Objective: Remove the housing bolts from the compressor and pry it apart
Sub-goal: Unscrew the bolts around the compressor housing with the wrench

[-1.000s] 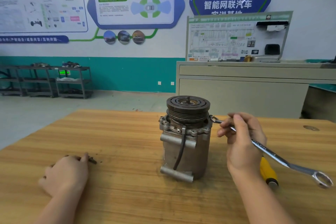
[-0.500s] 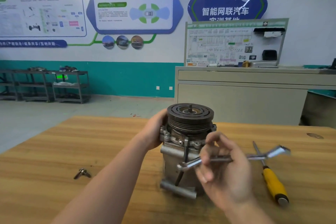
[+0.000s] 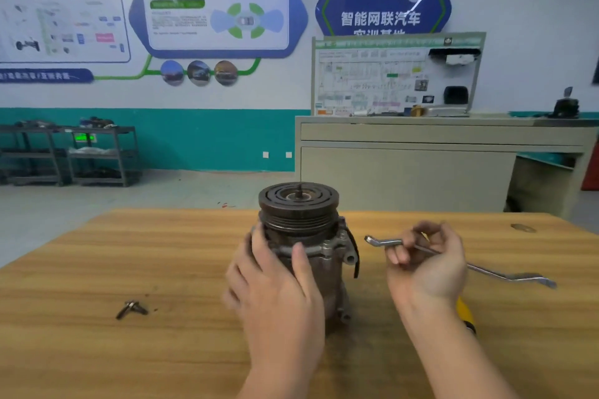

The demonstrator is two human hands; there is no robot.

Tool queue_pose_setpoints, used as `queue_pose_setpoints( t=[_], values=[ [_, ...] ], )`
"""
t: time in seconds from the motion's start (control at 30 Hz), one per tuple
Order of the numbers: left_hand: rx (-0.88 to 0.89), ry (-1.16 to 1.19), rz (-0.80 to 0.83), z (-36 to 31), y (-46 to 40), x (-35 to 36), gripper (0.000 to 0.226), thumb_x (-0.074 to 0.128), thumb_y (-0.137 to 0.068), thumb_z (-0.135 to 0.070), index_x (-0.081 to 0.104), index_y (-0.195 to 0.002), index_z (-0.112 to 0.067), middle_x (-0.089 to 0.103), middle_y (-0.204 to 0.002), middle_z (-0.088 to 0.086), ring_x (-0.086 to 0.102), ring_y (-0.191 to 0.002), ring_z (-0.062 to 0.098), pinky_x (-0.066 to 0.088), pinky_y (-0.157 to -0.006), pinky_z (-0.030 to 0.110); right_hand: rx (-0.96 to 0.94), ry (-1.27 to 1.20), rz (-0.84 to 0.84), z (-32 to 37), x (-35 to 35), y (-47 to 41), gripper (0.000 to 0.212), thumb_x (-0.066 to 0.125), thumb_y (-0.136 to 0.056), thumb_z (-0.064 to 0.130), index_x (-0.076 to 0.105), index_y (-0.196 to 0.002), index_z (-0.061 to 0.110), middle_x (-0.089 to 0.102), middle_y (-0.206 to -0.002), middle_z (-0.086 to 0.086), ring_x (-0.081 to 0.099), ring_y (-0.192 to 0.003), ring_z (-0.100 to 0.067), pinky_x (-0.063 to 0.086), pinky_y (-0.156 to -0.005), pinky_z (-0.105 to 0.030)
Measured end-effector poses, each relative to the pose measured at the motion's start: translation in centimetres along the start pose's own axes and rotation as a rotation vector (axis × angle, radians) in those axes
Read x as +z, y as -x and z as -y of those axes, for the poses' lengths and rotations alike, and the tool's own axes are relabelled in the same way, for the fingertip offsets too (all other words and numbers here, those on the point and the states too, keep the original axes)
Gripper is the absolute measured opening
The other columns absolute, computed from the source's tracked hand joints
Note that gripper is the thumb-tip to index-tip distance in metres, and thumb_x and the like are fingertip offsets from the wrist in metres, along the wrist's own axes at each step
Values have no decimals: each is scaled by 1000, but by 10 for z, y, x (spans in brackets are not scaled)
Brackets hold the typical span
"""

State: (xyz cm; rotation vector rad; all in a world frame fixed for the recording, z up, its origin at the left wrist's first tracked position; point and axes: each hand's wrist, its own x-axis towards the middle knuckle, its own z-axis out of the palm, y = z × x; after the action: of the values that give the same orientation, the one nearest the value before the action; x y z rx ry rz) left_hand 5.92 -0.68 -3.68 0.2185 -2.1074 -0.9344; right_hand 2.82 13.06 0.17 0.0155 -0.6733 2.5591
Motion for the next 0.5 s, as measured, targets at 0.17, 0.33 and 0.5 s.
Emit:
queue_pose_setpoints(
  t=[0.17, 0.33, 0.5],
  values=[
    [41, -4, 21, 16, -13, -19, 92, 31, -77, -83, 10, -148, -27, 25, -146, 8, 17, -135, 21, 17, -109, 50, -81, 142, 116, -5, 5, -2, 45, 47, -93, 50, 59, -76, 10, 68, -63, -9, 65, -51, -18, 53, -48, -23],
    [46, 361, 161, 23, -29, -13, 95, 60, -70, -72, 33, -147, -23, 44, -144, -3, 39, -134, 17, 36, -111, 46, -162, 288, 282, -15, 9, 6, 41, 54, -81, 44, 64, -78, 5, 72, -75, -14, 72, -67, -27, 58, -60, -28],
    [69, 374, 44, 25, -29, -5, 89, 56, -64, -67, 45, -138, -20, 53, -132, -5, 46, -126, 15, 41, -106, 44, -328, 496, 345, -16, 6, 10, 34, 55, -85, 45, 69, -78, 15, 74, -79, -11, 73, -71, -28, 58, -63, -26]
  ],
)
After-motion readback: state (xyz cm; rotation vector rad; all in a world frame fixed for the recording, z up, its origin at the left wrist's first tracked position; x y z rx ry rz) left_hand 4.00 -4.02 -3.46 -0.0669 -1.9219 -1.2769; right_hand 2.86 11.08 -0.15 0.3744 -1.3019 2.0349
